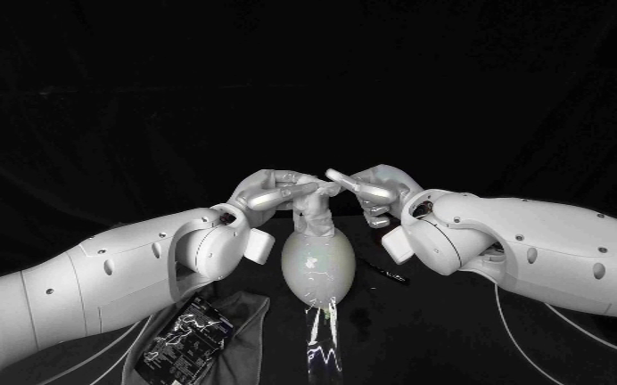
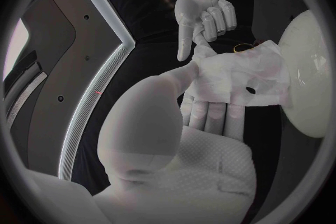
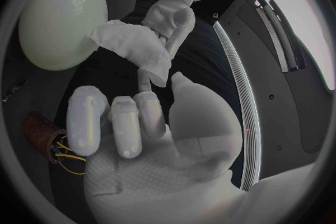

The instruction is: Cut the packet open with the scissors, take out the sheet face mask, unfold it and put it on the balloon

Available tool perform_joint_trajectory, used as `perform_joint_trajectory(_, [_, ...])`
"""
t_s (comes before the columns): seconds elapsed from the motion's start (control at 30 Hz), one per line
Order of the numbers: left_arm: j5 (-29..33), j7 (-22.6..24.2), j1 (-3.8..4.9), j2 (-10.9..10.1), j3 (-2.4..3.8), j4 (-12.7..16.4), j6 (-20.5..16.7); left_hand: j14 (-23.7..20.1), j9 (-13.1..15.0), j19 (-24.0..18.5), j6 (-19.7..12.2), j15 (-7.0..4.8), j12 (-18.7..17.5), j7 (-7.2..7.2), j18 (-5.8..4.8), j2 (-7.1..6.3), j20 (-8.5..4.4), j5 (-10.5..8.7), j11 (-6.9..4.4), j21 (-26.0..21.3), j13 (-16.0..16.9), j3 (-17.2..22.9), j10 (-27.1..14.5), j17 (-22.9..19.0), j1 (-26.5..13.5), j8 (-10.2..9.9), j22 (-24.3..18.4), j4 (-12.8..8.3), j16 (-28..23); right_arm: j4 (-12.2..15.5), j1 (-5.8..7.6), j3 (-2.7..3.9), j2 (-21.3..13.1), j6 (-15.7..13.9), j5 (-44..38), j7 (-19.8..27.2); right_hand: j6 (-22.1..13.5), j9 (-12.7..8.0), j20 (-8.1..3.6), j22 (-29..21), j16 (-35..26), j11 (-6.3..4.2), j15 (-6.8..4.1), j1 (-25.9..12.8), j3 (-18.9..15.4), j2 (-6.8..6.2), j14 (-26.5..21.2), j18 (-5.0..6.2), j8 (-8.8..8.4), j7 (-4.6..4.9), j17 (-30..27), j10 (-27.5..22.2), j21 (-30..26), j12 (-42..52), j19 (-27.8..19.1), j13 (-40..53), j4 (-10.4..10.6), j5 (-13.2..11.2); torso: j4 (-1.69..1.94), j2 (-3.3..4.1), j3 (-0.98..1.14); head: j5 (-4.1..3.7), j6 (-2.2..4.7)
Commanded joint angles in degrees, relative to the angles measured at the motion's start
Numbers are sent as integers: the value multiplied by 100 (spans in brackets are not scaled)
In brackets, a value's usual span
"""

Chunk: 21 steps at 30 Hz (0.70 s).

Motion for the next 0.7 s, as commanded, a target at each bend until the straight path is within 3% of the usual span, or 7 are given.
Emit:
perform_joint_trajectory(0.03, [-97, 89, 6, 10, 7, 22, 90, -50, 49, -16, -20, 3, -13, 18, 65, 38, -15, 16, -16, 23, -1, 30, 30, 8, 31, 31, 7, -55, 30, -13, 0, 3, 20, -117, 200, 352, 42, -12, -13, 1134, 24, -29, -32, 266, -2, 2, 608, -15, -28, -13, 1509, 146, 11, 24, 38, 955, -66, -3, 4, 0, -1, -1, 0])
perform_joint_trajectory(0.27, [-128, 75, 6, 7, 7, 25, 96, -57, 55, -14, -17, 1, -7, 17, 65, 33, -19, 16, -18, 34, 1, 25, 32, 19, 35, 38, 12, -72, 46, -30, 1, 3, 53, -167, 285, 493, 62, -48, -13, 1131, 24, -30, -32, 848, 3, -15, 608, -13, -63, -12, 1509, 144, 8, 31, 30, 956, -267, -84, 2, 1, -1, 5, -1])
perform_joint_trajectory(0.7, [-155, 52, 6, 13, 7, 14, 67, -61, 58, -11, -15, -1, -3, 17, 66, 33, -22, 16, -19, 42, 2, 23, 33, 26, 37, 41, 16, -82, 56, -7, 1, 3, 78, -58, 363, 557, 125, -61, -15, 1135, 24, -39, -37, 1019, 19, -7, 608, -16, -56, -24, 1509, 154, 23, 52, 35, 967, -328, -89, -3, -1, -1, 15, -6])
